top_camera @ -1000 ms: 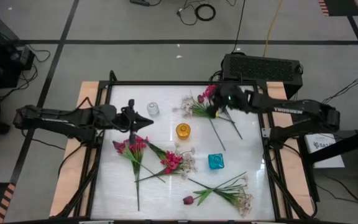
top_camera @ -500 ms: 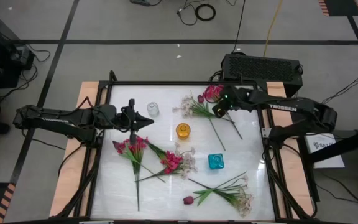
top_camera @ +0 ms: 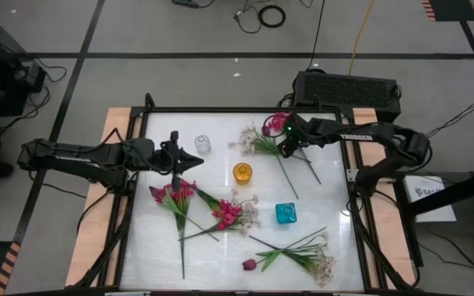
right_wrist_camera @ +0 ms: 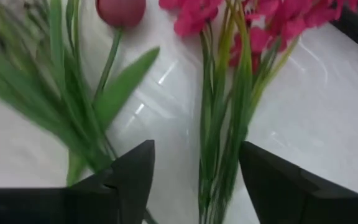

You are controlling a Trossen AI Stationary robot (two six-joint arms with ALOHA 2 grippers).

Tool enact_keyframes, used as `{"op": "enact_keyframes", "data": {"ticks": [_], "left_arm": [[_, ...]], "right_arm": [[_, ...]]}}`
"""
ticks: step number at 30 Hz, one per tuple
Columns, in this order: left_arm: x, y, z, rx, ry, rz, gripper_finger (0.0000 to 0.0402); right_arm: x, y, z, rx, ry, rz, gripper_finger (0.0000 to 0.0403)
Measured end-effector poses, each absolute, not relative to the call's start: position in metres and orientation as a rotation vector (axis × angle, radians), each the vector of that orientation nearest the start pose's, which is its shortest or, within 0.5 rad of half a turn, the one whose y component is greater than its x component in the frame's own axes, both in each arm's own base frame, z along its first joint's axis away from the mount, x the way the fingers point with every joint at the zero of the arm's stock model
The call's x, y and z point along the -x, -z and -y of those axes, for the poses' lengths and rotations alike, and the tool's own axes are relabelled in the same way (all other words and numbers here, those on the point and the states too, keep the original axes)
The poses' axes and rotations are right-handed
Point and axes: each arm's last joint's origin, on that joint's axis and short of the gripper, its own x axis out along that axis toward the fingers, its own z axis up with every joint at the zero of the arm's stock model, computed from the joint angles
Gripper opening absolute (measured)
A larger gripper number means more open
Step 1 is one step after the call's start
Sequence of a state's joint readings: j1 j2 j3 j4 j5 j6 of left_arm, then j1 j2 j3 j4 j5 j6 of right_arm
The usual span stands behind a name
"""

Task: Sort flowers into vase by color
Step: Put the top pink flowers into the transparent vase

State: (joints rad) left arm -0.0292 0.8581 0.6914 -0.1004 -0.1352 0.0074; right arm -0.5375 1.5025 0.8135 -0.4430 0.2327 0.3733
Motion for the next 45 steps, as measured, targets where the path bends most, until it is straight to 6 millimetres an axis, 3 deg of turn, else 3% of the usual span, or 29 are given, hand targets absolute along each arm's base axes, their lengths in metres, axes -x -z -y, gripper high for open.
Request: {"op": "enact_keyframes", "data": {"ticks": [6,14,20,27,31,35,39,45], "left_arm": [[-0.192,-0.295,0.002,-0.032,-0.104,-0.284,0.0020],[-0.192,-0.295,0.002,-0.032,-0.103,-0.283,0.0020],[-0.192,-0.295,0.003,-0.032,-0.099,-0.281,0.0020],[-0.192,-0.295,0.003,-0.031,-0.099,-0.279,0.0020],[-0.192,-0.295,0.003,-0.031,-0.099,-0.279,0.0020],[-0.192,-0.295,0.003,-0.031,-0.099,-0.280,0.0020],[-0.192,-0.295,0.003,-0.031,-0.099,-0.280,0.0020],[-0.196,-0.298,0.003,-0.025,-0.103,-0.234,0.0020]], "right_arm": [[-0.230,-0.159,0.155,-0.496,0.922,-1.016,0.0252],[-0.228,-0.144,0.170,-0.488,0.936,-1.049,0.0241],[-0.229,-0.133,0.174,-0.492,0.932,-1.083,0.0179],[-0.226,-0.139,0.173,-0.483,0.932,-1.073,0.0071],[-0.225,-0.152,0.172,-0.465,0.929,-1.018,0.0013],[-0.221,-0.175,0.168,-0.448,0.923,-0.931,0.0013],[-0.216,-0.209,0.159,-0.437,0.862,-0.780,0.0006],[-0.217,-0.273,0.129,-0.375,0.635,-0.396,0.0005]]}}
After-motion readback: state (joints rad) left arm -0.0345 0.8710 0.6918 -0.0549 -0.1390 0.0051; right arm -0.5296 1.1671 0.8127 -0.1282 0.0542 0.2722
